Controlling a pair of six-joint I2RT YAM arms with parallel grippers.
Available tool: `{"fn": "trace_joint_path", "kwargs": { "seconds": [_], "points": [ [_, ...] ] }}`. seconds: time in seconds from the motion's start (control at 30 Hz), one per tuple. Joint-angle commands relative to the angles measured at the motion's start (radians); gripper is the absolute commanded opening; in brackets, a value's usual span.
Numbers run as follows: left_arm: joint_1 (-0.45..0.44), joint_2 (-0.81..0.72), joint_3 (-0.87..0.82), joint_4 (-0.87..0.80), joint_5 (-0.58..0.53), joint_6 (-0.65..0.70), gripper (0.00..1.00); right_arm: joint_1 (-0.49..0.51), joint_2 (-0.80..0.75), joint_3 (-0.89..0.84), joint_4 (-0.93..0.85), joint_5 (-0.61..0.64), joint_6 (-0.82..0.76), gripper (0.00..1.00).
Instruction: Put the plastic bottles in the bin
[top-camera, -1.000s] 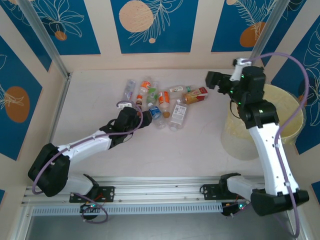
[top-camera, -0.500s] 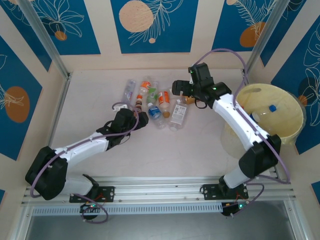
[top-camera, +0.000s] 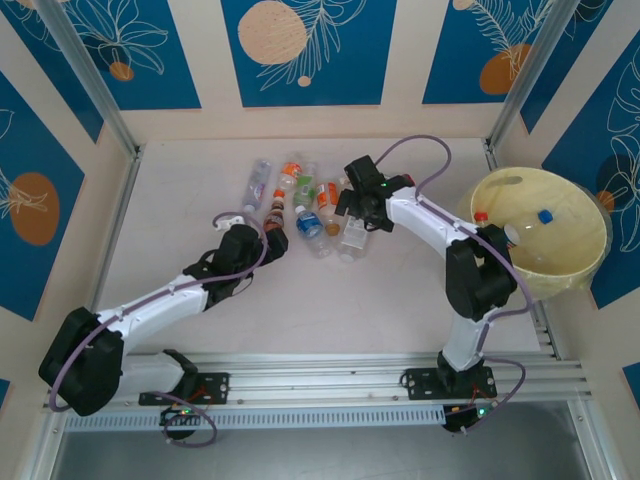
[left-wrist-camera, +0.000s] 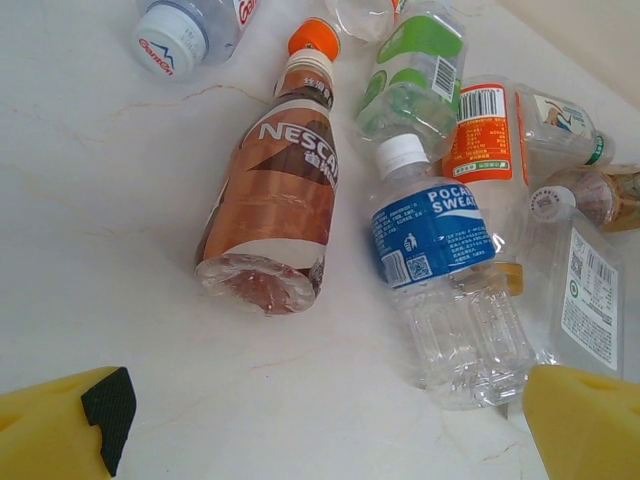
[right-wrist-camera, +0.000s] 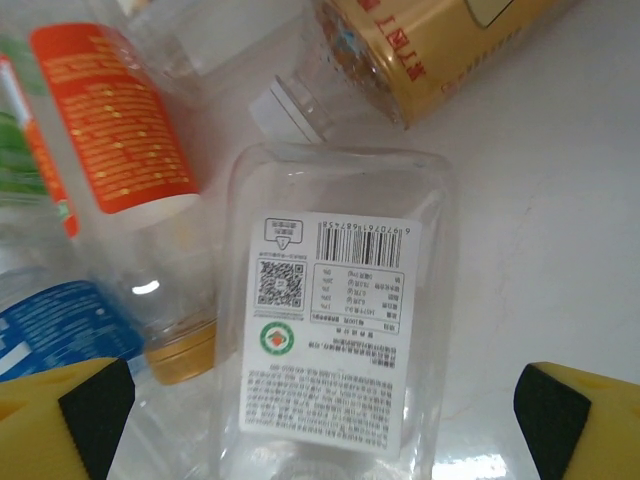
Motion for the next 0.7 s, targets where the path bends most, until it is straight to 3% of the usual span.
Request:
{"fn": "trace_joint_path", "kwargs": {
  "seconds": [0.0, 0.67],
  "points": [
    [0.017, -0.009, -0.007, 0.003, -0.008, -0.016, 1.0, 0.006, 0.044, 0.008, 0.017, -0.004, 0.043, 1.0],
    [0.019, 0.022, 0.008, 0.008, 0.011, -0.025, 1.0, -0.003, 0.211, 0.058, -0.009, -0.045, 0.01, 1.0]
  ]
}}
